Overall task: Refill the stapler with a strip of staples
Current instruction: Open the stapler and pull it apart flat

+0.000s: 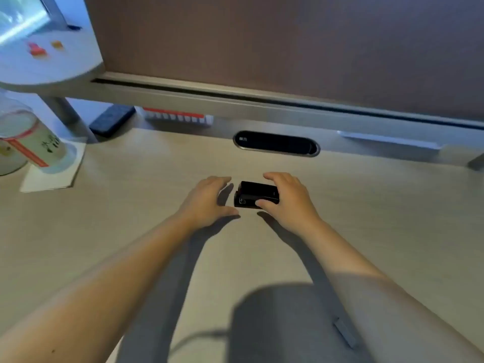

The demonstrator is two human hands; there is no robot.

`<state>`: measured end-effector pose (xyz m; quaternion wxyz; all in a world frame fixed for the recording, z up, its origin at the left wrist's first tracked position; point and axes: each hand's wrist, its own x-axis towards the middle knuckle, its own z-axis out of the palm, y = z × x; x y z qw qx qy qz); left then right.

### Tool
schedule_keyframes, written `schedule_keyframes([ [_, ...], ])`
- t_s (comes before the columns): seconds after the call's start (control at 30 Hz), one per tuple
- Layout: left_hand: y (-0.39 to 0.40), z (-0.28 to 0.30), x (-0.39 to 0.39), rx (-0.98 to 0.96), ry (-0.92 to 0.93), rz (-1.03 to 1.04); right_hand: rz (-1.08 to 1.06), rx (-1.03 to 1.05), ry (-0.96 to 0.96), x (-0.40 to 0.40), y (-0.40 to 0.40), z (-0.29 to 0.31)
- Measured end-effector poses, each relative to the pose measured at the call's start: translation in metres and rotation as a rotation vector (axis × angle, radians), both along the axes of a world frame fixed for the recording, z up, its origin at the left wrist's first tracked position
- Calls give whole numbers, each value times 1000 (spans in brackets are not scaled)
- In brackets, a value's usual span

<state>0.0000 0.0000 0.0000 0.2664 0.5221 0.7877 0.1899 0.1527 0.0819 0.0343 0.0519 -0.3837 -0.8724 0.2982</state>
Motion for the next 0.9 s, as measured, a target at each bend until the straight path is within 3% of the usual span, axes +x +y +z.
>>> schedule_keyframes([
  [0.33,11,-27,-3,225,-10,80,-125,-62,122,-21,4,-24],
  [0.57,12,-29,-4,208,-31,105,-141,-135,169,-23,7,-21],
  [0.77,14,-27,-3,186,-26,98,-228,-599,574,-9,12,-7],
  [0.9,13,-24,-4,162,-3,78,-238,-535,655,6,16,8],
])
